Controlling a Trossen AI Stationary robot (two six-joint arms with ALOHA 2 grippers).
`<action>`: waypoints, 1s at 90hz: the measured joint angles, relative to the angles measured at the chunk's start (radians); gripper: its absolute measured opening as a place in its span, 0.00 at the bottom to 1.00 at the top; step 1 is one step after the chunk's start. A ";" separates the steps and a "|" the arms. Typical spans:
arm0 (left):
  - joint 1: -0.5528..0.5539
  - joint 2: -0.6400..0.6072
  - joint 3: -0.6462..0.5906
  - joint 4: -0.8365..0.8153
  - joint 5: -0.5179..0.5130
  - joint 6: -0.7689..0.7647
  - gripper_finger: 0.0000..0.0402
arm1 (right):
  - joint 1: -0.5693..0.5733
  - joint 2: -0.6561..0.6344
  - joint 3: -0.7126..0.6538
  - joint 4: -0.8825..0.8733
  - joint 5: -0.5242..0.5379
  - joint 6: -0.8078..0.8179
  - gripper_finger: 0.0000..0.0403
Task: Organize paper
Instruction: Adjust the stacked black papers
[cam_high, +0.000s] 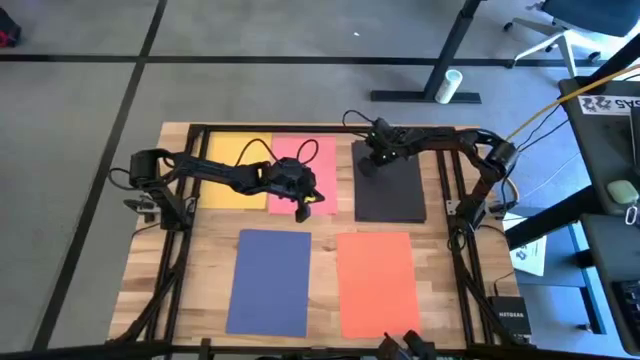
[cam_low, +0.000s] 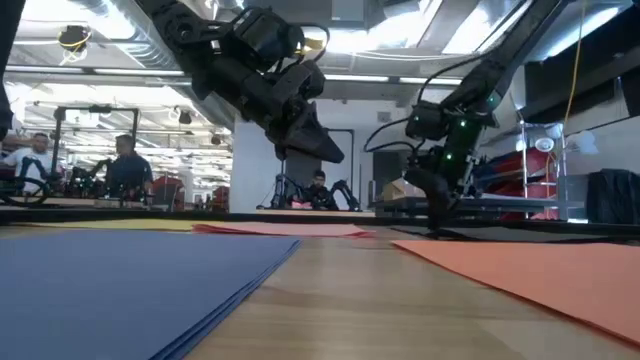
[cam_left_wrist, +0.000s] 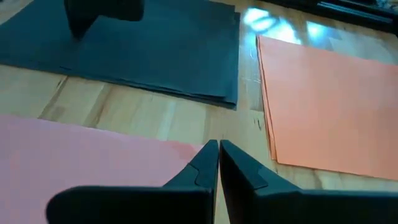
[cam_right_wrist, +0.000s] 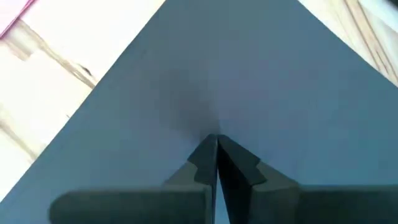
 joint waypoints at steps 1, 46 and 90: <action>0.003 0.000 0.002 -0.001 0.000 -0.001 0.00 | 0.000 -0.003 0.000 -0.001 0.000 -0.001 0.00; 0.078 0.207 0.484 -0.436 -0.048 0.417 0.00 | -0.124 -0.139 0.000 -0.212 0.089 0.020 0.00; 0.070 0.447 0.758 -0.617 -0.207 0.843 0.00 | -0.301 -0.141 0.000 -0.327 0.176 0.050 0.00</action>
